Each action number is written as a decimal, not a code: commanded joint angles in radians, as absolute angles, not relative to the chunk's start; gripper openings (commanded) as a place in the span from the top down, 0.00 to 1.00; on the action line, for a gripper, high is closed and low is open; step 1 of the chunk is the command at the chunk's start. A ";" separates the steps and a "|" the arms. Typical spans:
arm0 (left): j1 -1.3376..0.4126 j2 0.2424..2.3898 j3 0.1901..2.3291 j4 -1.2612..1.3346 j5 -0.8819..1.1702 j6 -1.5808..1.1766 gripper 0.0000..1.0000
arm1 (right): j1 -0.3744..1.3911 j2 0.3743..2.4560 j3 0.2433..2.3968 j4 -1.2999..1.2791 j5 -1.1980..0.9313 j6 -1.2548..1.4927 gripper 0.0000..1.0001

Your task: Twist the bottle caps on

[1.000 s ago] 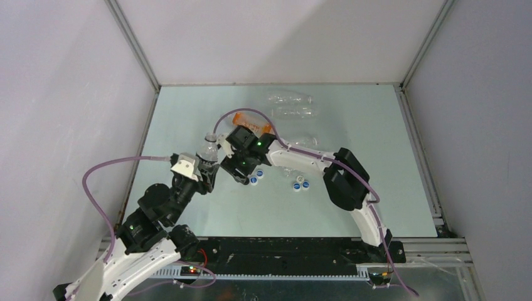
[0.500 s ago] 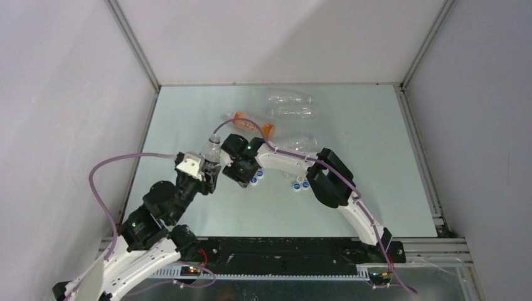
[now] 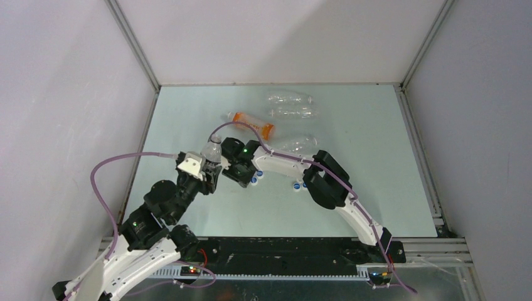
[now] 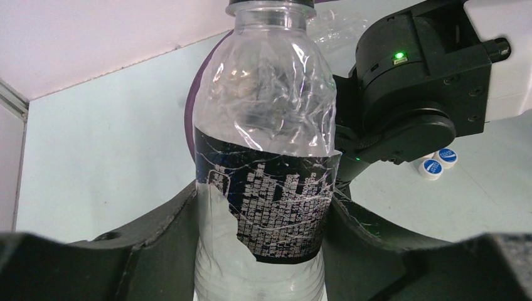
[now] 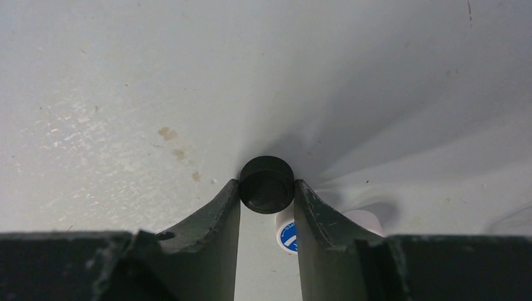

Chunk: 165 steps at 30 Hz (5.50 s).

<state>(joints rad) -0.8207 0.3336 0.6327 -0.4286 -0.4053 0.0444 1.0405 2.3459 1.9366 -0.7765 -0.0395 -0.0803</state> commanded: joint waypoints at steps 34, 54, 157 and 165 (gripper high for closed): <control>-0.497 0.717 0.750 -0.188 0.699 0.391 1.00 | 0.595 1.229 1.362 -0.640 -0.726 -0.140 1.00; -0.516 0.923 0.951 -0.361 0.967 0.506 1.00 | 0.644 1.104 1.363 -0.588 -0.852 -0.356 1.00; -0.972 0.942 0.558 0.588 0.004 0.358 1.00 | 0.708 1.290 1.470 -0.725 -0.275 0.608 0.63; -0.930 0.929 0.486 0.562 -0.010 0.285 1.00 | 0.692 1.212 1.470 -0.665 -0.288 0.500 0.30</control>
